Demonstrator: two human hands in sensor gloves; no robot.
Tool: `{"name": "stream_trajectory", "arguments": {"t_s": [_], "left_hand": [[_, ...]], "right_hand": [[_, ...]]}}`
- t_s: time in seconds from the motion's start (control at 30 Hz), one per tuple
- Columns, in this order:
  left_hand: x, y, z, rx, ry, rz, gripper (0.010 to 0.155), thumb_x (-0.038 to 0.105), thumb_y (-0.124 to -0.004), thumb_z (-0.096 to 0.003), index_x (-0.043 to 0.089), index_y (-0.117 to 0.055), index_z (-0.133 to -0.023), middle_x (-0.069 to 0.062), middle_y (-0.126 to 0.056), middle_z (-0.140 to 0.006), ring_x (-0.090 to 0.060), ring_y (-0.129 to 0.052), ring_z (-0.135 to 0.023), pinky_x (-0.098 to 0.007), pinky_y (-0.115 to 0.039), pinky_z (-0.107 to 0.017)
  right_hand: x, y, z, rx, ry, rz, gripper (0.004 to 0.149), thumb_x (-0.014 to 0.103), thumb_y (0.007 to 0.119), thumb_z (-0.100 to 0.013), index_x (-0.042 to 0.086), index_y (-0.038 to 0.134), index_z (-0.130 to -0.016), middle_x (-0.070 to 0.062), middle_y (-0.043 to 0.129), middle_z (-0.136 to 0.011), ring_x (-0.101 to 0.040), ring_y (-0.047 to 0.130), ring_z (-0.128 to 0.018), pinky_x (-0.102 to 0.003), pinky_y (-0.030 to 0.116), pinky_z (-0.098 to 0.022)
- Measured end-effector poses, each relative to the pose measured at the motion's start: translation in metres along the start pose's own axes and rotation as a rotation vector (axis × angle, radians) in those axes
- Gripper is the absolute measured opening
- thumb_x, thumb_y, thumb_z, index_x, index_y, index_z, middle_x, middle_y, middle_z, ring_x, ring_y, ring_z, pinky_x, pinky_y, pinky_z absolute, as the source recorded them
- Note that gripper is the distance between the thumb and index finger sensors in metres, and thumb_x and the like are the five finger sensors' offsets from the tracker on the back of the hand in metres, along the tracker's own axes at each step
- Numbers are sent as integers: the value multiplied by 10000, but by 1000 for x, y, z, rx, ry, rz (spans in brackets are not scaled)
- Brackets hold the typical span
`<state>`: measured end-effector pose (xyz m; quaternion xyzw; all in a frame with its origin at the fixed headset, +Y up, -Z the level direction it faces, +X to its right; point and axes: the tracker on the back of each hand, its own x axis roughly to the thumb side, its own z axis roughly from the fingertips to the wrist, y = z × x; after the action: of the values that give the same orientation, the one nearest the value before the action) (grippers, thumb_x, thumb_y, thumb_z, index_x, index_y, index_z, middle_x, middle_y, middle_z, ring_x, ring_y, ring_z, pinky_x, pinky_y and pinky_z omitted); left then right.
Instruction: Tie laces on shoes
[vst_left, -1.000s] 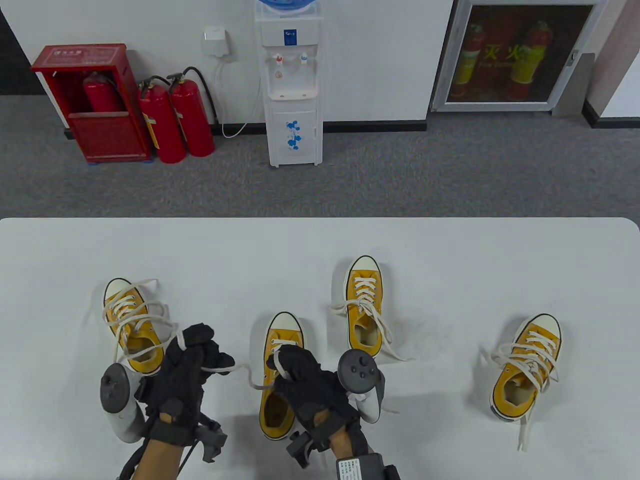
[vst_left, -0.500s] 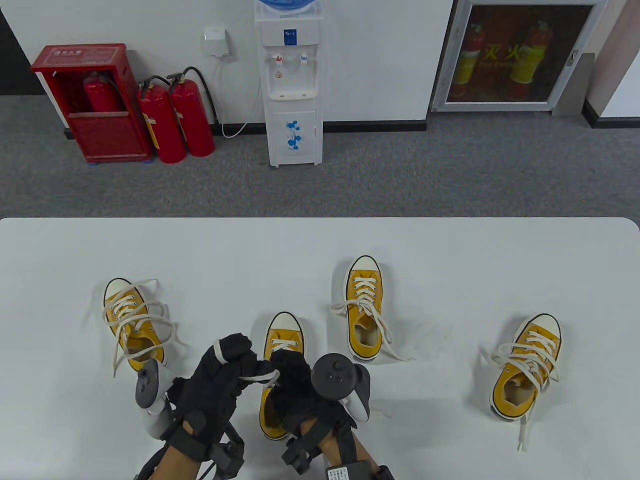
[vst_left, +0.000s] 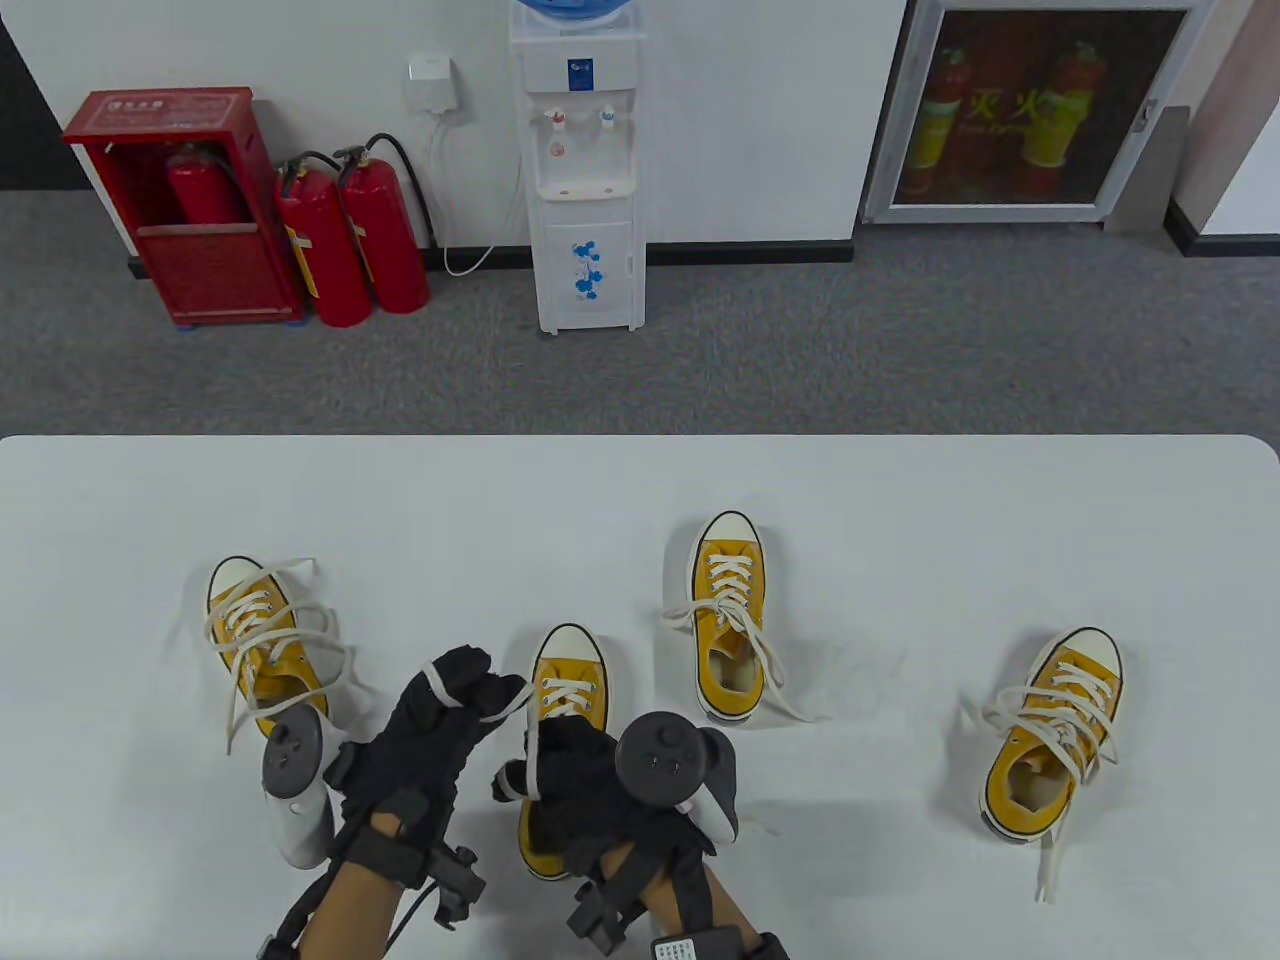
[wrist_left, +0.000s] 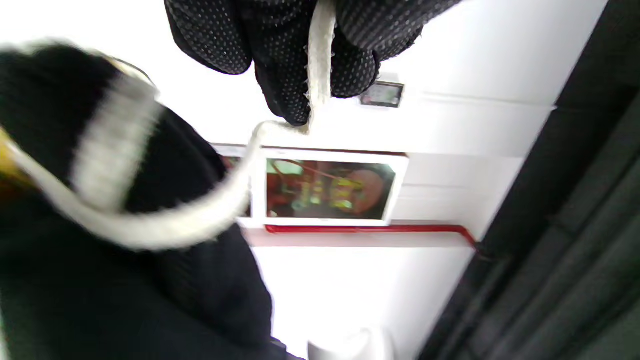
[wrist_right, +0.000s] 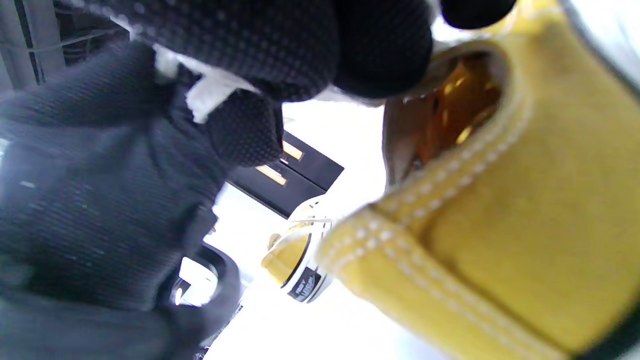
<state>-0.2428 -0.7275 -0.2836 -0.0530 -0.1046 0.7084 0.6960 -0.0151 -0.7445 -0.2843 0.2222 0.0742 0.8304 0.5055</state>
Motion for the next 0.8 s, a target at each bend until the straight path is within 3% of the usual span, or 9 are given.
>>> {"name": "stream_trajectory", "arguments": {"t_s": [0.23, 0.37, 0.5, 0.57, 0.8], "left_hand": [[-22, 7, -6, 17, 116, -150, 562, 320, -707, -553, 399, -540, -1083, 93, -752, -1036, -202, -872, -1061, -508, -634, -842], [-27, 7, -5, 69, 154, -290, 539, 367, -724, -546, 395, -594, -1069, 59, -746, -1048, -278, -880, -991, -586, -642, -781], [-31, 10, -2, 129, 170, -569, 503, 417, -735, -526, 366, -685, -1024, 30, -829, -982, -275, -993, -775, -553, -752, -643], [-31, 9, -2, 144, 176, -661, 469, 412, -742, -518, 340, -752, -981, 18, -910, -878, -262, -1035, -644, -540, -790, -583], [-28, -4, -4, 62, 194, -959, 420, 386, -781, -492, 289, -849, -894, 0, -993, -699, -252, -1056, -451, -536, -831, -489]], "right_hand": [[-15, -9, 0, -32, 53, -201, 402, 137, 812, -404, 252, 986, -747, -25, 672, -976, -170, 820, -611, -642, 474, -679], [-24, -13, 1, -45, 78, -308, 402, 142, 812, -407, 264, 982, -750, -26, 675, -972, -164, 823, -616, -647, 471, -680], [-31, -12, 3, -54, 99, -383, 411, 154, 811, -412, 277, 963, -774, -27, 667, -973, -156, 821, -630, -655, 460, -685], [-33, -12, 4, -65, 103, -405, 423, 160, 811, -415, 283, 940, -799, -30, 660, -973, -155, 820, -635, -655, 459, -685], [-36, -14, 6, -104, 107, -453, 455, 171, 810, -422, 287, 886, -855, -33, 631, -988, -155, 823, -648, -656, 470, -685]]}}
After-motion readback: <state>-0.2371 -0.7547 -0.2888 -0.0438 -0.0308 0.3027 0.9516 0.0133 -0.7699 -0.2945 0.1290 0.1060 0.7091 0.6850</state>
